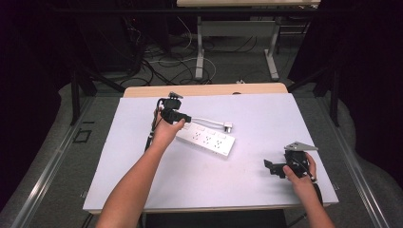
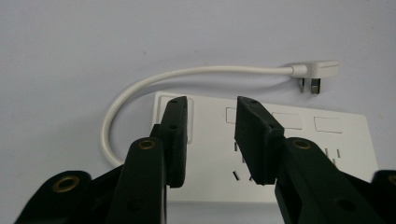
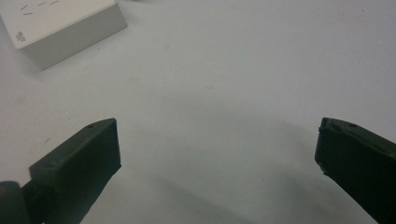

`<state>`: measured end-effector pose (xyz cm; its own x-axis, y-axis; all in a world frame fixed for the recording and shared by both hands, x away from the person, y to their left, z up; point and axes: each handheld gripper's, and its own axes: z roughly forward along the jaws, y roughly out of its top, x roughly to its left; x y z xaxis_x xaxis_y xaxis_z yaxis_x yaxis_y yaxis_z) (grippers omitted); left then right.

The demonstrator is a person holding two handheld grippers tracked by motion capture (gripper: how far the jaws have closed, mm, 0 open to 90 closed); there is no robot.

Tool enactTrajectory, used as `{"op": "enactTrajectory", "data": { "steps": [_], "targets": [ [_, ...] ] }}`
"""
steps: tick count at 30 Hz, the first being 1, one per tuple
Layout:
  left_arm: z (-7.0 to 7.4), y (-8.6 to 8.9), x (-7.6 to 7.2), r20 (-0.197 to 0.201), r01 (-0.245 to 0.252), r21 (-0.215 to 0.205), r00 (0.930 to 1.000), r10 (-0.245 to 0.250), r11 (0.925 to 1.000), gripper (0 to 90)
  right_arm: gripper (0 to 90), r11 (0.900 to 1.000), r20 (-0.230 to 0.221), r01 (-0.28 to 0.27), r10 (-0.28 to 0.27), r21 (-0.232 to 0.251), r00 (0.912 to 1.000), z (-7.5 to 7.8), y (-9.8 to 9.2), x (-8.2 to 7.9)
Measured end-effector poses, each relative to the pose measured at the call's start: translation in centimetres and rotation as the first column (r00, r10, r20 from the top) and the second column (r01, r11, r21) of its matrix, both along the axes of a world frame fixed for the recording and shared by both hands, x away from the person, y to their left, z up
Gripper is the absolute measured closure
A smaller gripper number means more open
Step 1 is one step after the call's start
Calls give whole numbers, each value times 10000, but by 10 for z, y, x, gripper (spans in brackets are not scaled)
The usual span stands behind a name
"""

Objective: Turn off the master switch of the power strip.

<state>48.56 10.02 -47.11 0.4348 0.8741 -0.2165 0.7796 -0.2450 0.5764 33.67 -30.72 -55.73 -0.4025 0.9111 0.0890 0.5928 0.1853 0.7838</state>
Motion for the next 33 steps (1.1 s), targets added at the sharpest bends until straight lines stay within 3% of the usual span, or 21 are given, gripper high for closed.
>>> {"op": "enactTrajectory", "data": {
  "steps": [14,19,30,33],
  "targets": [
    [4,-8,-8,740,515,288,9958,-535,9983,448,0,10000,29,-24,24,-42,10000,-1,0,0],
    [3,-10,-12,648,520,345,9964,-542,9980,335,0,10000,35,-37,37,-55,10000,-1,-1,1],
    [8,-2,-25,1247,545,493,9904,-603,9973,315,0,10000,43,-35,35,-58,10000,-1,-1,1],
    [8,0,-28,1588,714,552,9841,-793,9959,315,0,10000,40,-42,43,-69,10000,-1,-1,1]
  ]
}}
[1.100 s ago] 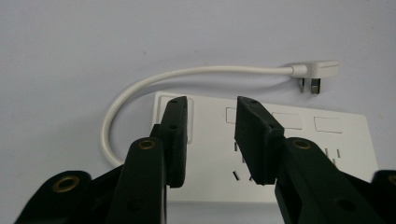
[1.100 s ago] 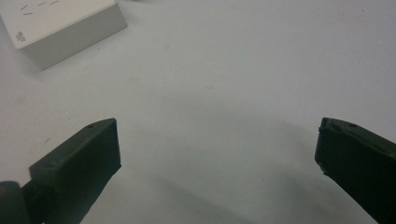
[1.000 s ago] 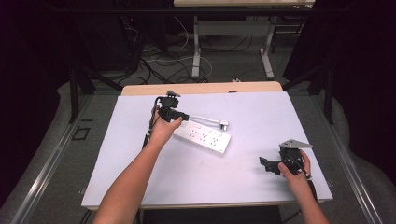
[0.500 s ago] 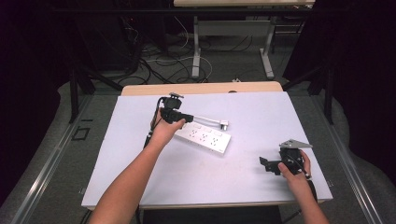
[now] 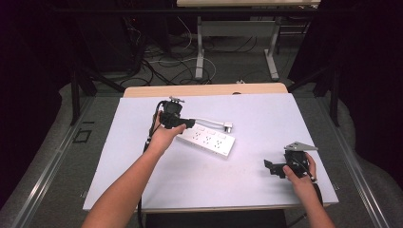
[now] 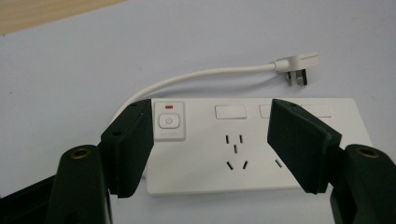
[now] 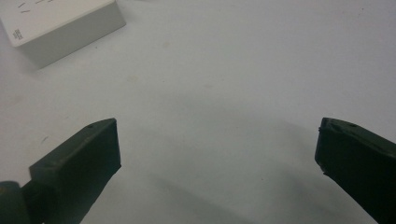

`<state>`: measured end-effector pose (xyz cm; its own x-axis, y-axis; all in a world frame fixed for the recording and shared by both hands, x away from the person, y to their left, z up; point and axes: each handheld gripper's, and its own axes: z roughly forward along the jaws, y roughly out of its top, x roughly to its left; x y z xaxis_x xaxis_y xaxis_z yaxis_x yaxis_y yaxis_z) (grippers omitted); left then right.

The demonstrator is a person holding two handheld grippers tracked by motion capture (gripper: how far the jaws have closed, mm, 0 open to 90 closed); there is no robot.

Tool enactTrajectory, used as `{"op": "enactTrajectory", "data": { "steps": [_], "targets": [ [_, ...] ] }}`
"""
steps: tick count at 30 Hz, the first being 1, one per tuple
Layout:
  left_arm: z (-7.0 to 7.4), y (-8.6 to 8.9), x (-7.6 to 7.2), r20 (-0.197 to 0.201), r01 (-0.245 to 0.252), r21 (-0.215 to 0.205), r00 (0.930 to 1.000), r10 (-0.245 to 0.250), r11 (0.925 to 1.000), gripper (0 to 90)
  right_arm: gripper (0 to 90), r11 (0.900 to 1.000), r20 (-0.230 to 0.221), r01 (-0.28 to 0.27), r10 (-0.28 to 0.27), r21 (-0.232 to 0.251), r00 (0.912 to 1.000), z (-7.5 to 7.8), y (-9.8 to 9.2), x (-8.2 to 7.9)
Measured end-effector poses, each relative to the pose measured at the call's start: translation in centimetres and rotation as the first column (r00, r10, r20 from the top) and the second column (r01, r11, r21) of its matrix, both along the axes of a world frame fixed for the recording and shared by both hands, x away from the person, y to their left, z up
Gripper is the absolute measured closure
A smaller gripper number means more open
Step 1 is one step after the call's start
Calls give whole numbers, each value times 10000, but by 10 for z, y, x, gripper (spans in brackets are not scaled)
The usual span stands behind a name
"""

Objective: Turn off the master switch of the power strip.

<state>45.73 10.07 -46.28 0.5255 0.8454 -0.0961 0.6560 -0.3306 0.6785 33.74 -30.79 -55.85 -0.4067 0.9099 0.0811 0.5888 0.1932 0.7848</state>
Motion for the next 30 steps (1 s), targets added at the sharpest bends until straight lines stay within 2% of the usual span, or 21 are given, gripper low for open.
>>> {"op": "enactTrajectory", "data": {
  "steps": [7,14,18,21,27,30],
  "targets": [
    [0,4,-9,-122,100,-160,9999,-102,9998,284,0,10000,4,10,-10,1,10000,0,0,0],
    [0,6,-16,-216,306,-250,9993,-312,9992,154,0,10000,13,78,-78,45,10000,2,1,0],
    [1,6,-22,-109,455,-301,9989,-458,9985,77,0,10000,-6,40,-40,-26,10000,1,1,-1],
    [1,6,-26,-85,555,-494,9984,-560,9972,4,0,10000,-21,2,-2,2,10000,1,2,-1],
    [3,6,-35,6,841,-571,9964,-843,9948,3,0,10000,-5,24,-24,-8,10000,1,1,-1],
    [4,6,-39,8,888,-478,9960,-889,9949,3,0,10000,-9,17,-18,-14,10000,1,1,-1]
  ]
}}
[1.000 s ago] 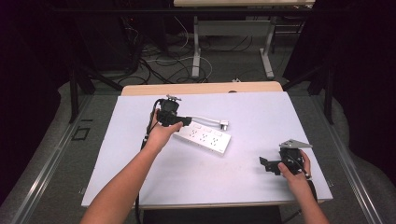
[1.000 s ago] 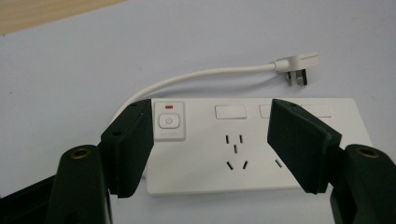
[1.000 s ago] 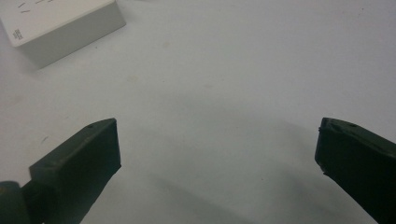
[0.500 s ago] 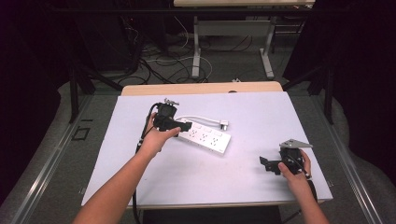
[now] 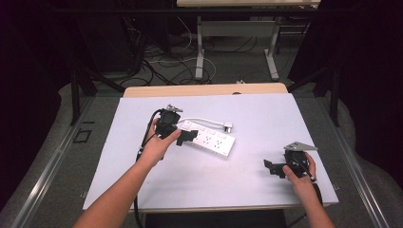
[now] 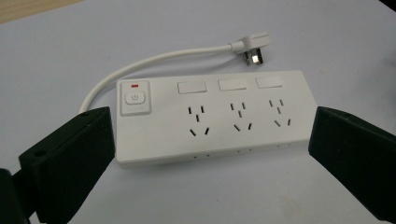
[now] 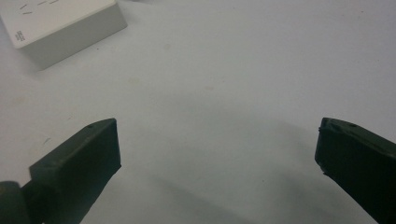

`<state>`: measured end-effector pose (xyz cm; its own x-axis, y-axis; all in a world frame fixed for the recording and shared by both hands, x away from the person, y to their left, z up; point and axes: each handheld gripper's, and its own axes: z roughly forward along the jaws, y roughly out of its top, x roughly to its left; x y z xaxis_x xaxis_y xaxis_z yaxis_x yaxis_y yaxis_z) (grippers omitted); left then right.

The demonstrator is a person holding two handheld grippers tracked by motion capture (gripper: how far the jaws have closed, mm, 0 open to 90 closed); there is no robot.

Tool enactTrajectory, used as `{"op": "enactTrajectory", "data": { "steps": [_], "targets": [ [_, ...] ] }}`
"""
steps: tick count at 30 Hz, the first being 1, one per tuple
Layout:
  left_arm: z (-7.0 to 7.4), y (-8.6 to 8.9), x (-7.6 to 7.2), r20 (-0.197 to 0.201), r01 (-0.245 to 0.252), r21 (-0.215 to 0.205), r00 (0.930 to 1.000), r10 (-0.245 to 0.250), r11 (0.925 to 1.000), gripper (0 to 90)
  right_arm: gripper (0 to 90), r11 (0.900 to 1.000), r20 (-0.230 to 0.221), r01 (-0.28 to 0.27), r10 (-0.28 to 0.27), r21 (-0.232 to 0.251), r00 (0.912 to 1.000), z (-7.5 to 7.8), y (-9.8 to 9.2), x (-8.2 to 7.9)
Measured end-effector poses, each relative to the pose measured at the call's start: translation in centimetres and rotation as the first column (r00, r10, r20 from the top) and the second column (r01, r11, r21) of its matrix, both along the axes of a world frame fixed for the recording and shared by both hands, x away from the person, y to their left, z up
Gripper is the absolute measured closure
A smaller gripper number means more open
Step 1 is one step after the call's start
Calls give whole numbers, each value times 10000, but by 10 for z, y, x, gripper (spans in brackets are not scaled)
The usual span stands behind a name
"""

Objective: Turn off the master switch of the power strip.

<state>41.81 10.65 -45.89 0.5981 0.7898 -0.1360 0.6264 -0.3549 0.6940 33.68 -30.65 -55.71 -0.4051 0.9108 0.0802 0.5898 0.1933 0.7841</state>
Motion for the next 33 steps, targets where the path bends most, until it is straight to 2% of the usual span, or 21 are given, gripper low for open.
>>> {"op": "enactTrajectory", "data": {
  "steps": [2,6,12,18,25,33],
  "targets": [
    [1,0,-3,-46,-34,41,10000,34,10000,3,0,10000,-13,-5,5,11,10000,0,0,0],
    [5,1,-11,-58,-37,-338,10000,35,9994,3,0,10000,-18,12,-12,19,10000,0,1,0],
    [7,4,-23,190,81,-279,9998,-76,9996,5,0,10000,-22,10,-10,13,10000,0,1,0],
    [8,11,-35,251,27,-251,9997,-21,9997,11,0,10000,31,2,-2,-1,10000,0,0,0],
    [4,26,-46,434,-339,-299,9984,352,9990,13,0,10000,5,-15,15,31,10000,0,1,0],
    [-4,48,-55,292,-881,-335,9956,891,9955,13,0,10000,-24,28,-28,66,10000,1,1,-1]
  ]
}}
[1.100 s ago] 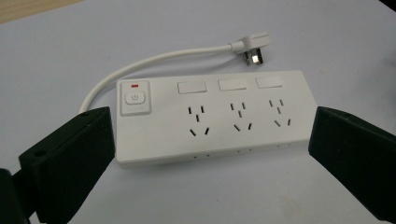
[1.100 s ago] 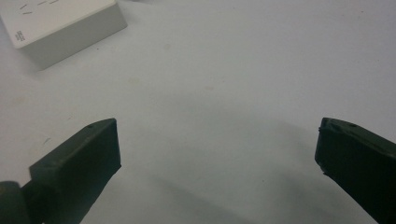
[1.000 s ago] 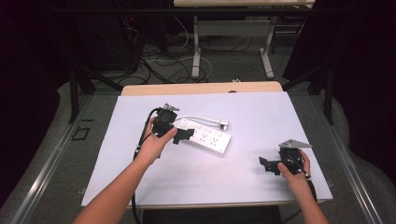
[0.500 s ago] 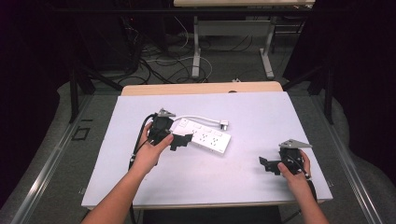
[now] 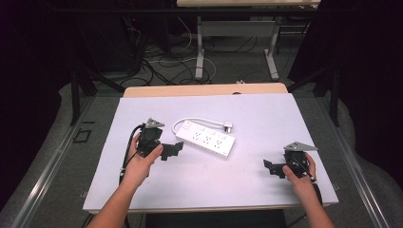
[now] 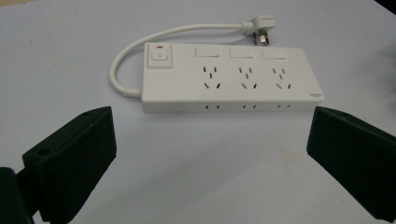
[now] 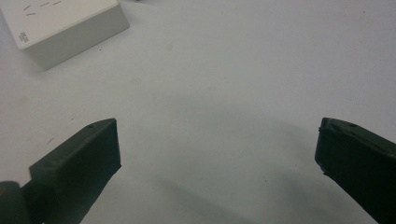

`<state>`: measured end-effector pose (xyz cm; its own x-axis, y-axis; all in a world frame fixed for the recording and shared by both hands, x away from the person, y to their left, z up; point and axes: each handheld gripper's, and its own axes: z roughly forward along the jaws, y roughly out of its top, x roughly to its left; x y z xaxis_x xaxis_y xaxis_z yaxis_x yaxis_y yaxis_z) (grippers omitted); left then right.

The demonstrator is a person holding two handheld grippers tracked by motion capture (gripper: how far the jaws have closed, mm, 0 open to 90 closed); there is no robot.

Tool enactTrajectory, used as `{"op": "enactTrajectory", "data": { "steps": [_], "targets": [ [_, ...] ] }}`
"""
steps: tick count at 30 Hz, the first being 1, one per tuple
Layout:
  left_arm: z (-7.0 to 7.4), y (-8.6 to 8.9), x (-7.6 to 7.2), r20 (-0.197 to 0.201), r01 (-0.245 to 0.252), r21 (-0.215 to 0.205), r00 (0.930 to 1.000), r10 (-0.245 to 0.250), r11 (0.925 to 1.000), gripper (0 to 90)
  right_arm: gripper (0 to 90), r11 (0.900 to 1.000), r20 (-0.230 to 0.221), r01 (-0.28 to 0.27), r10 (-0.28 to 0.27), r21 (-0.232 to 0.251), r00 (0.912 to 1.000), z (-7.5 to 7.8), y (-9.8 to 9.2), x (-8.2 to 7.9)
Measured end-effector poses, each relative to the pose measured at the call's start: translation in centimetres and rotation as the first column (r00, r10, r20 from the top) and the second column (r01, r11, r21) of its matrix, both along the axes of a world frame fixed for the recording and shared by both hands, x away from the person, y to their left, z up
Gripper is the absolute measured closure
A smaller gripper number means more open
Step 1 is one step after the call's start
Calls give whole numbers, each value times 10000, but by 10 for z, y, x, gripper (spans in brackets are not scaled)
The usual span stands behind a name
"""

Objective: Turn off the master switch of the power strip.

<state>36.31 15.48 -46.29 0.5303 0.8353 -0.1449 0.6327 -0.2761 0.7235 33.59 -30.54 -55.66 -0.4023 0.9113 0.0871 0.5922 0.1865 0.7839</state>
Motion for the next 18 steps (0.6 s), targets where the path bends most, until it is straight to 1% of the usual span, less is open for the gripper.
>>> {"op": "enactTrajectory", "data": {
  "steps": [1,3,4,6,7,12,14,15,18],
  "targets": [
    [-1,3,-1,27,-34,-23,10000,34,10000,13,0,10000,2,5,-5,-16,10000,0,0,0],
    [-3,10,-3,-45,-185,-72,9998,185,9998,13,0,10000,-7,-5,5,2,10000,0,0,0],
    [-5,13,-4,4,-289,-148,9996,289,9995,13,0,10000,-8,-6,6,-1,10000,0,0,0],
    [-9,20,-5,-107,-465,-215,9989,463,9987,13,0,10000,-2,9,-9,9,10000,0,0,0],
    [-11,23,-6,-110,-605,-330,9981,602,9976,13,0,10000,8,11,-11,11,10000,0,0,0],
    [-22,39,-10,-262,-980,-399,9949,970,9944,13,0,10000,26,-2,2,-8,10000,0,0,0],
    [-27,43,-11,-384,-1121,-424,9931,1105,9928,13,0,10000,13,-1,1,-9,10000,0,0,0],
    [-30,46,-12,-408,-1103,-418,9932,1086,9930,13,0,10000,12,-11,11,-17,10000,0,0,0],
    [-36,52,-14,-433,-1259,-438,9913,1240,9911,13,0,10000,9,8,-8,-8,10000,0,0,0]
  ]
}}
